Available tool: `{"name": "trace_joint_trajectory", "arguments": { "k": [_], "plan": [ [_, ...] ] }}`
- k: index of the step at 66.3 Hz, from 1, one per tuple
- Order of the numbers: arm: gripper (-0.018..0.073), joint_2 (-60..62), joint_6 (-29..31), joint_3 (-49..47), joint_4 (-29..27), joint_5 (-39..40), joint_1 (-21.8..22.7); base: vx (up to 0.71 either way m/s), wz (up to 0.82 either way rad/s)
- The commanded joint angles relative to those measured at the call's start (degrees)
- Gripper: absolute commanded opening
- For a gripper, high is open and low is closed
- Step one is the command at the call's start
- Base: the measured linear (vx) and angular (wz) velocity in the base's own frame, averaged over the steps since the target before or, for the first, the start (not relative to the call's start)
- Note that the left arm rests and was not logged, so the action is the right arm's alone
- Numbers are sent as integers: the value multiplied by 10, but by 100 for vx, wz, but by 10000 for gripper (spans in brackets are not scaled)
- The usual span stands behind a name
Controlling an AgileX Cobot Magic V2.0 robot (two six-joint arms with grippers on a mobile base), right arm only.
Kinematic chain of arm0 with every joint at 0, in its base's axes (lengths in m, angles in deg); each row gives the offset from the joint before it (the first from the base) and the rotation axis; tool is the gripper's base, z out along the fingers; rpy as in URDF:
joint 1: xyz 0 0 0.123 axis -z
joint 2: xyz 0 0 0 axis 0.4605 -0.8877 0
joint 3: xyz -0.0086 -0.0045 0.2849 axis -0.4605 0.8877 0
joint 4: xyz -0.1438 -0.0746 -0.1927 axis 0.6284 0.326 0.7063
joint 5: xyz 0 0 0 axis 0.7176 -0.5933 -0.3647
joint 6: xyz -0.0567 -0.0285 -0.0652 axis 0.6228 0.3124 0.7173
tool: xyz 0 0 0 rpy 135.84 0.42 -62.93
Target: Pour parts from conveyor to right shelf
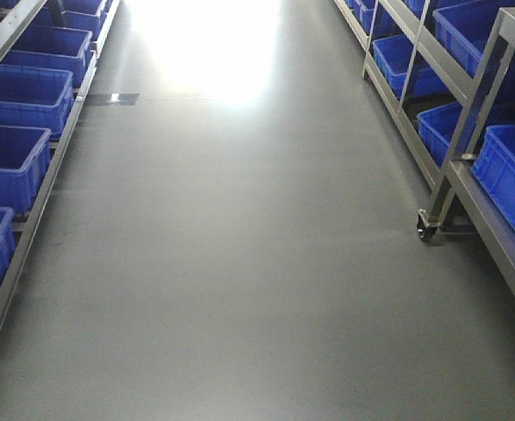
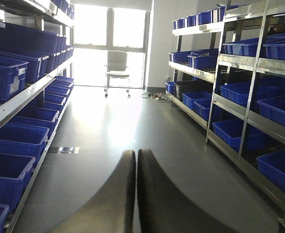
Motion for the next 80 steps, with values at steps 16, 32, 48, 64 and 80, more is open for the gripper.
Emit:
{"name": "trace_joint_trajectory", "arguments": {
  "k": [16, 32, 48, 64, 80],
  "plan": [
    [-4, -7, 6, -15, -1, 45, 3, 45, -15],
    [-4, -7, 6, -15, -1, 45, 3, 51, -8],
    [-4, -7, 6, -15, -1, 45, 3, 56, 3],
    [-4, -7, 6, -15, -1, 45, 3, 60, 4],
    [-4, -7, 6, -15, -1, 45, 3, 59, 2]
  ]
}}
